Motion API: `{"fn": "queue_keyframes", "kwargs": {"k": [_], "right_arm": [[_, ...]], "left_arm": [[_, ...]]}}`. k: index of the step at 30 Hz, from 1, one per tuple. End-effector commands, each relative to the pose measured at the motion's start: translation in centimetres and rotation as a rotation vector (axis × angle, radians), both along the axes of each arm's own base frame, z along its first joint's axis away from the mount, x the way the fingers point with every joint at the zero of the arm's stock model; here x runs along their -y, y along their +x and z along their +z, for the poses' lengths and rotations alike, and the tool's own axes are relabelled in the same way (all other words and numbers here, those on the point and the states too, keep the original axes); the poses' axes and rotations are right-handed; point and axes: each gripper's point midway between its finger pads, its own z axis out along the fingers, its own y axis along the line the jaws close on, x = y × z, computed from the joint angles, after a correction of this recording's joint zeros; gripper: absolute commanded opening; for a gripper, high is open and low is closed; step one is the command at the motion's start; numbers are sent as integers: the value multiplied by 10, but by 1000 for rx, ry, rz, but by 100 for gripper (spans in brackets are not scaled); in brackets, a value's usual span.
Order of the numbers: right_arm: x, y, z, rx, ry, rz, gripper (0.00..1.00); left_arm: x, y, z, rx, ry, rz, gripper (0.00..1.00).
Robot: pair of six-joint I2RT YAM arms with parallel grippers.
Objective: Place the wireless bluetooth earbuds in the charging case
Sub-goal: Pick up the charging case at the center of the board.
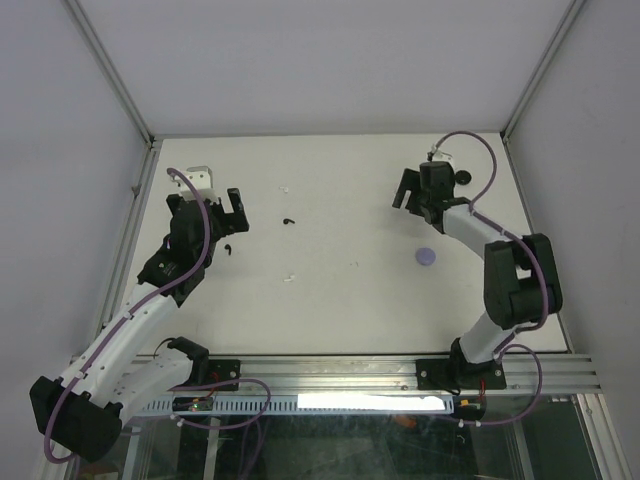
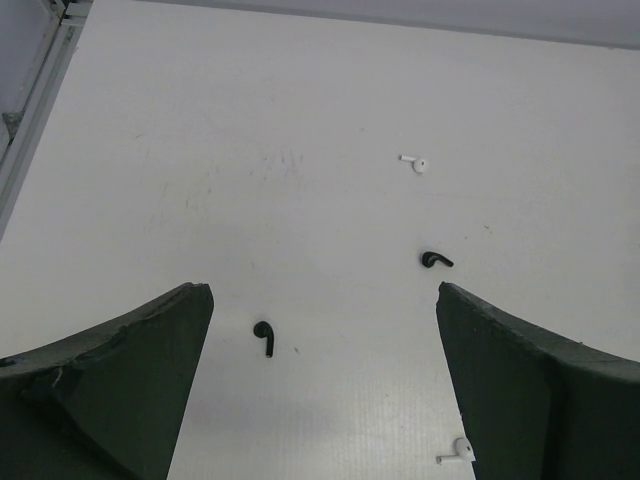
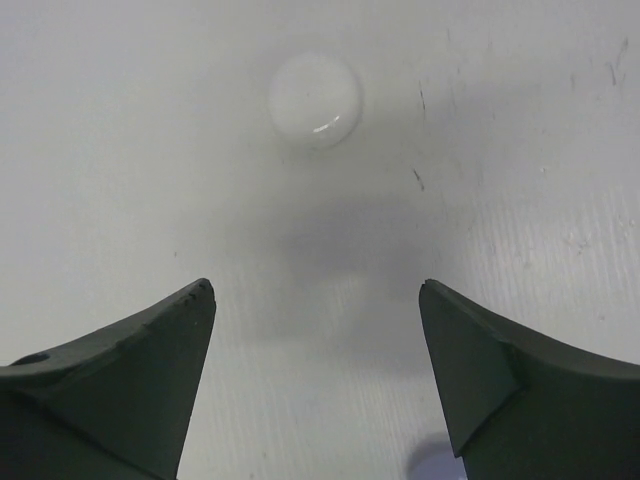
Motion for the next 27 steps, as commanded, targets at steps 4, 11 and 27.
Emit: {"fn": "queue_keyframes", "kwargs": {"k": [4, 11, 27], "right_arm": [[5, 67, 2, 99, -133, -219, 80], [4, 94, -19, 83, -178, -244, 70], [-5, 110, -58, 2, -179, -245, 63]], "left_arm": [[0, 6, 8, 41, -20, -3, 99], [4, 7, 5, 31, -28, -24, 99], [9, 6, 2, 23, -36, -49, 99]]}}
